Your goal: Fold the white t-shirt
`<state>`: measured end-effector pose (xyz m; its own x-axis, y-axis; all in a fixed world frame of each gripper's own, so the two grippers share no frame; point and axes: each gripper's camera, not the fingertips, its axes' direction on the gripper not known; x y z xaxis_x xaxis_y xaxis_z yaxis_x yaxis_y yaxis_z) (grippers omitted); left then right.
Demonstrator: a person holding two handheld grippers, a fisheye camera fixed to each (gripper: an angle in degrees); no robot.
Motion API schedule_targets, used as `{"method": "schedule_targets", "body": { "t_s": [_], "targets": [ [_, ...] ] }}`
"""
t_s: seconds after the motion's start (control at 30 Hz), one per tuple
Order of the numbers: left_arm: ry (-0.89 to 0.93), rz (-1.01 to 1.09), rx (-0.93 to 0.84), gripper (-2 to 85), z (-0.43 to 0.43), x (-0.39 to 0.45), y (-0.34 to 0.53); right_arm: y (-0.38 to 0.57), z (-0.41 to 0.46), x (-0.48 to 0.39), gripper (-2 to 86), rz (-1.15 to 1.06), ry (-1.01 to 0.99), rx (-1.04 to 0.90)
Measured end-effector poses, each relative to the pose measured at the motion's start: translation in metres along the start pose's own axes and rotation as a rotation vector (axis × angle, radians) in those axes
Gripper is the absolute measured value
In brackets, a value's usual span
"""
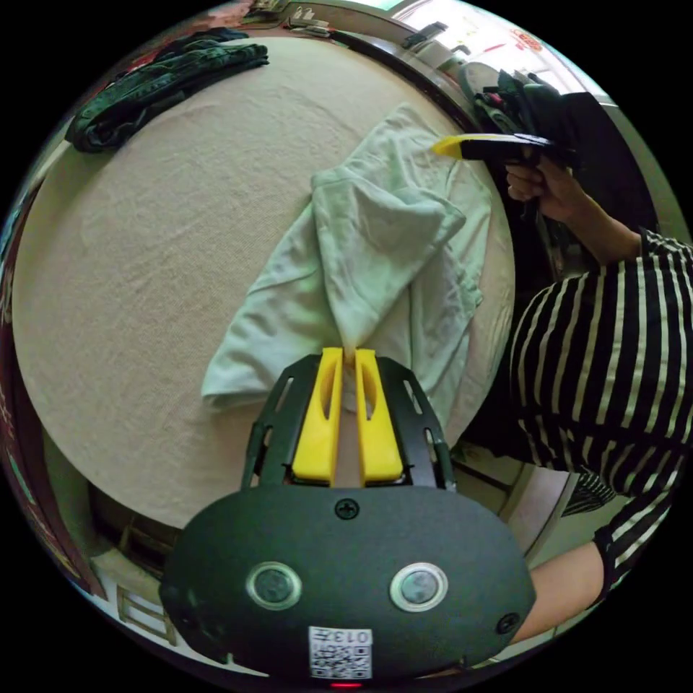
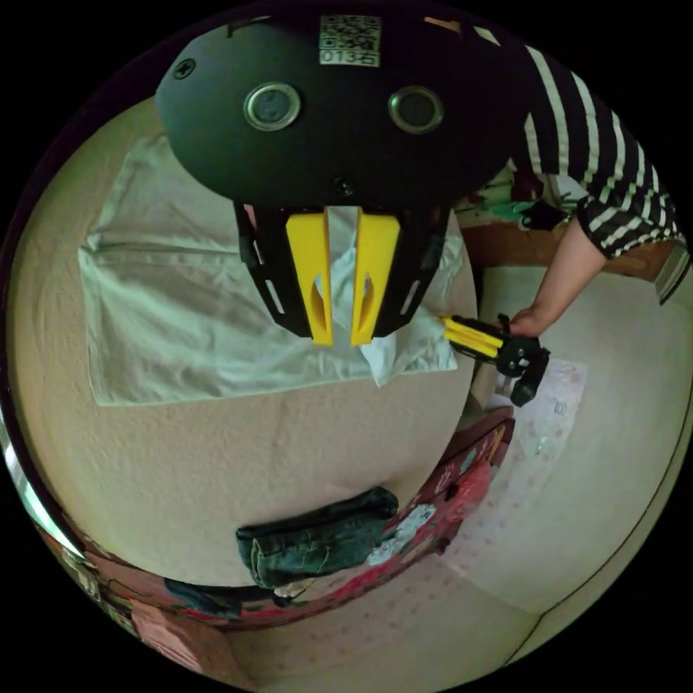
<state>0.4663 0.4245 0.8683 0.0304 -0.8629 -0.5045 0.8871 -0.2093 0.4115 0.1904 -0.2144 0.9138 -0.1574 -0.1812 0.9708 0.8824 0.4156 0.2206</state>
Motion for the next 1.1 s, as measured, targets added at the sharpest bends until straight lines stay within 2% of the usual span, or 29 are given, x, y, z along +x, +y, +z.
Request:
{"method": "schedule_targets", "body": {
  "t_s": [0.2,0.37,0.47,0.57,0.63,0.73,0.83,0.97,1.1],
  "targets": [
    [0.027,0.006,0.019,6.5,0.007,0.006,0.007,0.026,0.012,-0.003,7.4,-0.058,-0.054,-0.145],
    [-0.043,-0.022,0.021,1.1,0.011,0.010,0.009,0.024,0.026,-0.010,3.2,-0.014,-0.125,-0.142],
    [-0.119,0.055,0.012,0.4,0.009,0.024,0.014,0.026,0.017,-0.019,1.8,-0.050,-0.082,-0.107],
    [-0.105,0.080,0.003,0.2,0.016,0.029,0.020,0.035,0.018,-0.019,1.3,-0.050,-0.080,-0.136],
    [-0.090,0.052,-0.048,0.2,0.025,0.029,0.023,0.042,0.028,-0.020,1.4,-0.048,-0.081,-0.173],
    [-0.032,-0.006,-0.026,0.1,0.027,0.028,0.037,0.044,0.036,-0.028,1.4,-0.115,0.013,-0.243],
    [-0.122,-0.055,-0.043,-0.1,0.022,0.040,0.058,0.046,0.020,-0.041,1.0,-0.192,0.096,-0.201],
    [-0.299,-0.049,0.204,-0.2,0.015,0.088,0.054,0.035,0.019,-0.082,0.8,-0.372,0.215,-0.066],
    [-0.407,-0.035,0.222,-0.3,0.048,0.124,0.026,0.018,0.063,-0.132,0.4,-0.548,0.273,-0.094]
  ]
}}
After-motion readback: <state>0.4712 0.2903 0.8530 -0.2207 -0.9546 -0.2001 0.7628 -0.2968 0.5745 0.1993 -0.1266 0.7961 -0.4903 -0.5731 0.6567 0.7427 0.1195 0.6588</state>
